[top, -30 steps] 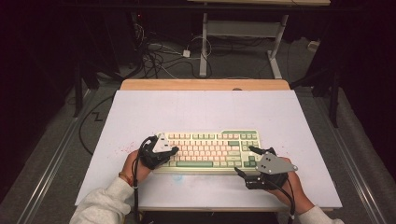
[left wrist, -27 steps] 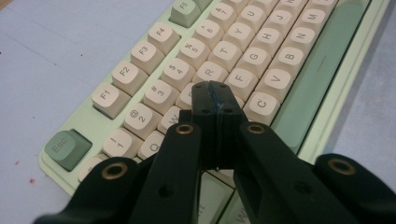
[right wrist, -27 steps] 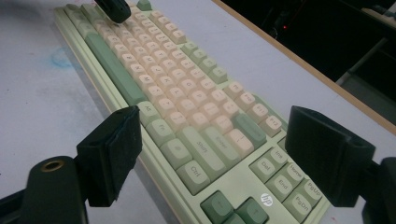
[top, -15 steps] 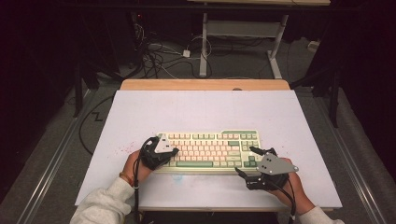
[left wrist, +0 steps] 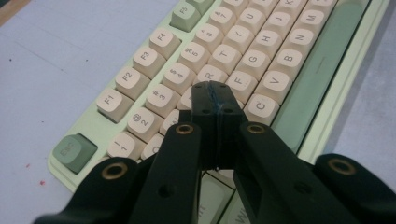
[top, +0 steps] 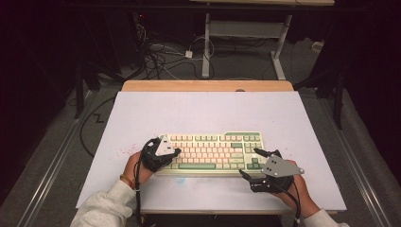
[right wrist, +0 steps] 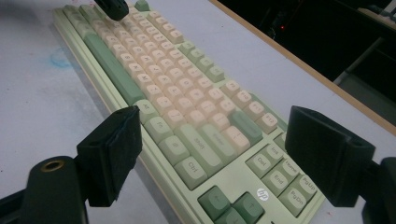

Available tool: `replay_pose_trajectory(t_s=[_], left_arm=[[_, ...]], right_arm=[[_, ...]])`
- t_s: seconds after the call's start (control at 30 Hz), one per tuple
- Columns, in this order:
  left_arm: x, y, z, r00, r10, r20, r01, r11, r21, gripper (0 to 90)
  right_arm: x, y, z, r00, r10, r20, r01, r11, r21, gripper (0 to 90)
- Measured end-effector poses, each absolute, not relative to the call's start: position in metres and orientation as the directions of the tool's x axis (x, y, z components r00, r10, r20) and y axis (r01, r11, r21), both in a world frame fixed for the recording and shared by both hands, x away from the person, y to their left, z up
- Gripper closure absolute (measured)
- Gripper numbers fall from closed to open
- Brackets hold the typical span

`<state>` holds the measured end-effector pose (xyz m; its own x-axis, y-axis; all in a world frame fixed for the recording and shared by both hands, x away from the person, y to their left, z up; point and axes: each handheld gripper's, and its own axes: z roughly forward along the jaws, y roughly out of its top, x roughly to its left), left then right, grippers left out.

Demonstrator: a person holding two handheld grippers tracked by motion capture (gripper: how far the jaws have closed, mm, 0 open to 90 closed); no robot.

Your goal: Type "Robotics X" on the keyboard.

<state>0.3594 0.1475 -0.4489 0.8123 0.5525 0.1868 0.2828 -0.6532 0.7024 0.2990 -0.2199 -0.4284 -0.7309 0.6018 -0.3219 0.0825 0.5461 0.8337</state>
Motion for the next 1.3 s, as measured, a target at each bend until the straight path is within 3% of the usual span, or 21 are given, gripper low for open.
replay_pose_trajectory(t_s=[0.23, 0.37, 0.43, 0.5, 0.57, 0.77, 0.9, 1.3], left_arm=[[0.356, 0.15, -0.443, 0.805, 0.556, 0.207, 0.259, -0.643, 0.721, 87.4], [0.354, 0.152, -0.44, 0.797, 0.558, 0.23, 0.24, -0.642, 0.729, 82.3], [0.353, 0.152, -0.439, 0.792, 0.561, 0.242, 0.232, -0.643, 0.73, 71.6], [0.352, 0.153, -0.438, 0.789, 0.564, 0.245, 0.224, -0.635, 0.739, 67.2], [0.35, 0.153, -0.438, 0.787, 0.562, 0.255, 0.216, -0.637, 0.74, 54.1], [0.344, 0.153, -0.436, 0.75, 0.594, 0.292, 0.19, -0.617, 0.764, 28.2], [0.341, 0.155, -0.435, 0.743, 0.598, 0.299, 0.177, -0.607, 0.774, 18.5], [0.329, 0.161, -0.44, 0.733, 0.597, 0.325, 0.148, -0.607, 0.781, 17.8]], right_arm=[[0.299, -0.221, -0.428, -0.729, 0.605, -0.321, 0.083, 0.543, 0.836, 19.5], [0.299, -0.222, -0.428, -0.728, 0.606, -0.32, 0.084, 0.542, 0.836, 19.5], [0.299, -0.223, -0.427, -0.726, 0.609, -0.32, 0.085, 0.542, 0.836, 19.5], [0.299, -0.224, -0.427, -0.725, 0.611, -0.317, 0.087, 0.539, 0.838, 19.5], [0.299, -0.225, -0.427, -0.723, 0.614, -0.317, 0.088, 0.536, 0.839, 19.5], [0.299, -0.228, -0.426, -0.717, 0.623, -0.311, 0.095, 0.53, 0.843, 19.3], [0.3, -0.23, -0.426, -0.713, 0.629, -0.31, 0.099, 0.529, 0.843, 19.1], [0.303, -0.236, -0.425, -0.704, 0.643, -0.302, 0.113, 0.521, 0.846, 20.1]])
